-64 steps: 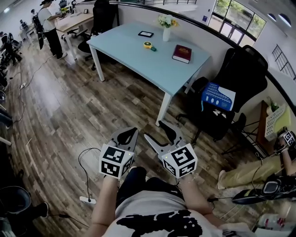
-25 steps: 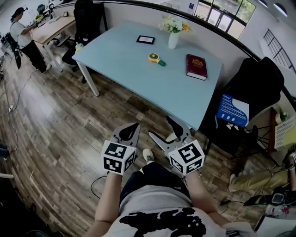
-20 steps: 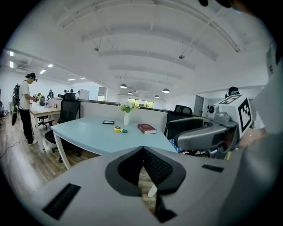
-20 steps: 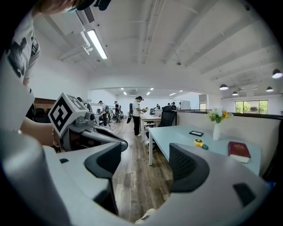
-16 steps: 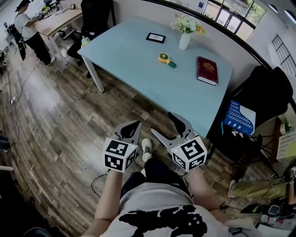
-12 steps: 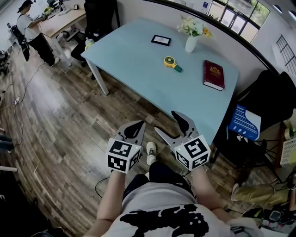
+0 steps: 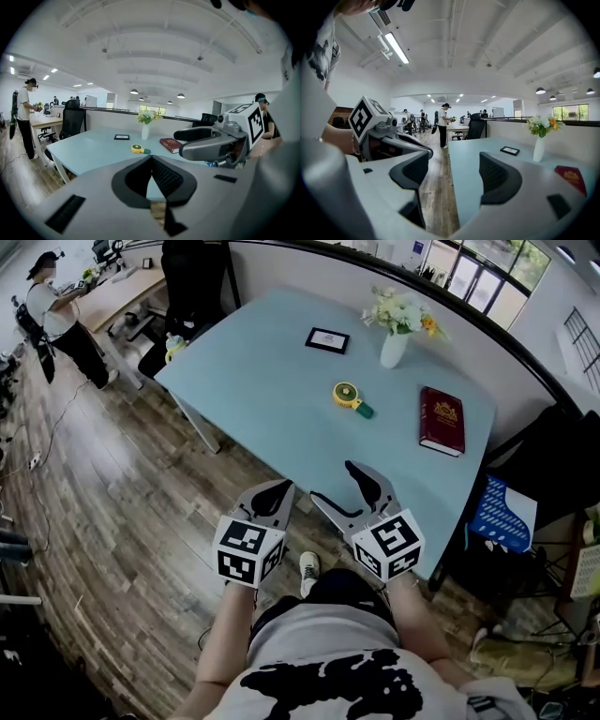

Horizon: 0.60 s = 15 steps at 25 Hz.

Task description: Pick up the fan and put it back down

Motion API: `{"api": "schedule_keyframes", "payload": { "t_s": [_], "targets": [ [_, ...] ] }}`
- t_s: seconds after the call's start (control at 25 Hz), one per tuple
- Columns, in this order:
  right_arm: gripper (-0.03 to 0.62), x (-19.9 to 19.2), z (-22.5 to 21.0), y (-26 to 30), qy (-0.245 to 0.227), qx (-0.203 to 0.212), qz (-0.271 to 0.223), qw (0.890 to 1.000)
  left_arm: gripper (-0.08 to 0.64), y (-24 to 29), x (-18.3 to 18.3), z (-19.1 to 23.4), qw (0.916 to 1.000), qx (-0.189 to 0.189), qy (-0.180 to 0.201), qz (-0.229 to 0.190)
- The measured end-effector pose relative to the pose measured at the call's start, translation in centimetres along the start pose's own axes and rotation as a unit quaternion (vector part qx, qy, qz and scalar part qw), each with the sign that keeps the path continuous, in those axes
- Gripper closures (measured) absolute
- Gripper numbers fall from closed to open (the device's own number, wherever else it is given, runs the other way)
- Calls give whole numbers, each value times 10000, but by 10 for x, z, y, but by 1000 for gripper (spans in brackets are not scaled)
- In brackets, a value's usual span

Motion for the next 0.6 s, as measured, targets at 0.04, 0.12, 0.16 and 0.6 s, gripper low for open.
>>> {"api": "schedule_keyframes", "payload": {
  "t_s": [0.04, 0.12, 0.16, 0.6],
  "targets": [
    [265, 3, -8, 5, 9, -12, -28, 10000, 549, 9, 6, 5, 10000, -3, 24, 7],
    [265, 8, -25, 14, 35, -35, -59, 10000, 549, 25, 18, 12, 10000, -19, 61, 15],
    [265, 9, -32, 18, 52, -39, -63, 10000, 549, 33, 23, 16, 10000, -31, 71, 26],
    [265, 4, -97, 39, 473, -223, 17, 9986, 549, 92, 49, 25, 9989, -287, 124, 360]
  ]
}}
Point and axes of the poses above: the fingertips, and each gripper's own axes: y forward along the fingers, z to its left, x out of its top, the point moved 5 cm from there along -y, backward along the fingers, and after that the axes turned 9 degrees about z, right-handed, at the moved point
